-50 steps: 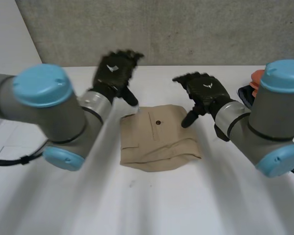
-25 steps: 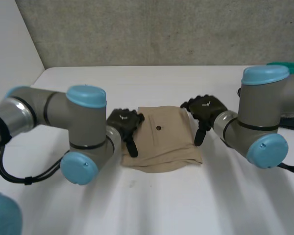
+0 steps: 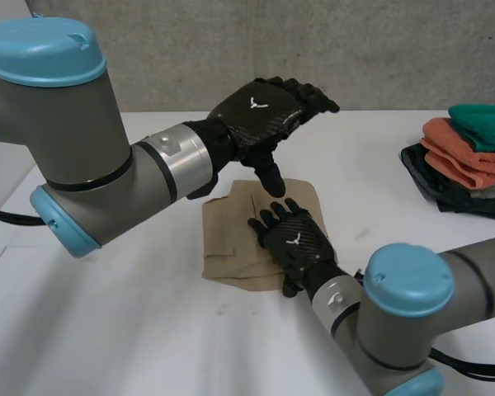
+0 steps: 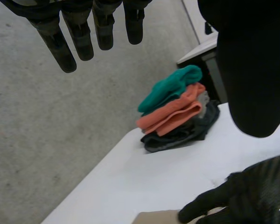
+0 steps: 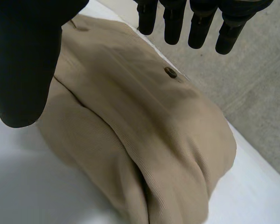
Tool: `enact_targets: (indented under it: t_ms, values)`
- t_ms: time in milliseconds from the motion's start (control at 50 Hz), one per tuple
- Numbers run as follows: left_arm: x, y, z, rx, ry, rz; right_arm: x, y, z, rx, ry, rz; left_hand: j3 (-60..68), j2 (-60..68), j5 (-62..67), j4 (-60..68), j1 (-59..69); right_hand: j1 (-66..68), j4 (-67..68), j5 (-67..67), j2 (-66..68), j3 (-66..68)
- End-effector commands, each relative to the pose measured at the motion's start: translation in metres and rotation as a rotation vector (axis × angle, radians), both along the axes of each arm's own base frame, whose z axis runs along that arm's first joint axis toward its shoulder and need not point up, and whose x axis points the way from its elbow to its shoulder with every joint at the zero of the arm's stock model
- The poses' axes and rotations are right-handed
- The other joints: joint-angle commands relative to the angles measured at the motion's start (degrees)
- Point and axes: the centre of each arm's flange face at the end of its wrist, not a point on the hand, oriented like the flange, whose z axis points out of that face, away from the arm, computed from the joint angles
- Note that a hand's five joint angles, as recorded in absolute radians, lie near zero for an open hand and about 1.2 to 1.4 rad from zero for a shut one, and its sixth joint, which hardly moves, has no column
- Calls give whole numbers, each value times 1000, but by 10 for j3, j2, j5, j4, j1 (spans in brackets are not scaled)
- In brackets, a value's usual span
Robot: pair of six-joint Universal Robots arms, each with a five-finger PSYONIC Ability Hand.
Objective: Fold the laundry.
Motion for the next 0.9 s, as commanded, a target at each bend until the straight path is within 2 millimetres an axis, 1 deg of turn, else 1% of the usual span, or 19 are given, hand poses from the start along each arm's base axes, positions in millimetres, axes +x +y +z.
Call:
enact_targets:
  t_ms: [20, 60, 100, 180, 280, 320, 400, 480, 540, 560, 620, 640, 700, 720, 780, 800, 840, 860, 900]
  values:
    - [1, 0, -8, 22, -17, 12, 14, -22, -17, -103, 16, -9, 2, 3, -4, 7, 14, -14, -20, -27, -16, -19]
    - [1, 0, -9, 25, -19, 14, 16, -32, -16, -136, 16, -35, 2, 3, -4, 7, 14, 0, -6, -13, -2, -5]
    - [2, 0, -9, 27, -20, 14, 20, -42, -10, -170, -10, -65, 2, 3, -4, 7, 14, 212, 207, 200, 211, 208]
    - [2, 0, -9, 25, -19, 15, 29, -54, -4, -209, -39, -69, 4, 5, -2, 9, 15, 339, 334, 327, 338, 335]
    - [3, -1, -8, 24, -18, 18, 37, -67, -10, -204, -44, -76, 4, 5, -2, 9, 15, 494, 489, 482, 493, 490]
    - [4, -3, -8, 24, -18, 23, 37, -69, -13, -195, -37, -77, 4, 5, -2, 9, 15, 685, 679, 673, 684, 680]
    - [5, -4, -8, 24, -18, 27, 37, -81, -7, -207, -49, -90, 4, 5, -2, 9, 15, 686, 680, 673, 684, 681]
    - [7, -6, -5, 17, -13, 34, 33, -100, 17, -264, -89, -123, 5, 7, 0, 11, 17, 686, 680, 673, 684, 681]
    - [12, -9, 10, -20, 15, 54, 23, -125, 54, -343, -150, -176, 5, 7, 0, 11, 17, 686, 680, 673, 684, 681]
    - [14, -9, 15, -34, 24, 63, 14, -139, 72, -383, -184, -207, 5, 7, 0, 11, 17, 686, 680, 673, 684, 681]
    - [18, -11, 35, -90, 66, 95, -2, -160, 101, -452, -241, -259, 4, 5, -2, 9, 15, 686, 680, 673, 684, 681]
    - [19, -11, 39, -101, 77, 102, -13, -172, 121, -503, -285, -288, 4, 5, -2, 9, 15, 686, 680, 673, 684, 681]
    - [22, -12, 54, -138, 132, 124, -33, -189, 149, -574, -355, -331, 4, 5, -2, 9, 15, 686, 680, 673, 684, 681]
    - [23, -13, 55, -139, 141, 129, -52, -201, 168, -618, -406, -362, 4, 5, -2, 9, 15, 686, 680, 673, 684, 681]
    - [29, -18, 62, -135, 174, 149, -78, -214, 191, -676, -467, -389, 4, 5, -2, 9, 15, 686, 680, 673, 684, 681]
    - [31, -19, 63, -126, 181, 153, -98, -224, 203, -703, -498, -402, 4, 5, -2, 9, 15, 686, 680, 673, 684, 681]
    - [32, -21, 63, -120, 184, 157, -117, -233, 210, -722, -517, -414, 4, 5, -2, 9, 15, 686, 680, 673, 684, 681]
    - [32, -21, 63, -116, 185, 157, -137, -243, 215, -735, -531, -431, 4, 5, -2, 9, 15, 686, 680, 673, 684, 681]
    - [31, -20, 62, -112, 184, 154, -161, -255, 216, -745, -532, -457, 4, 5, -2, 9, 15, 686, 680, 673, 684, 681]
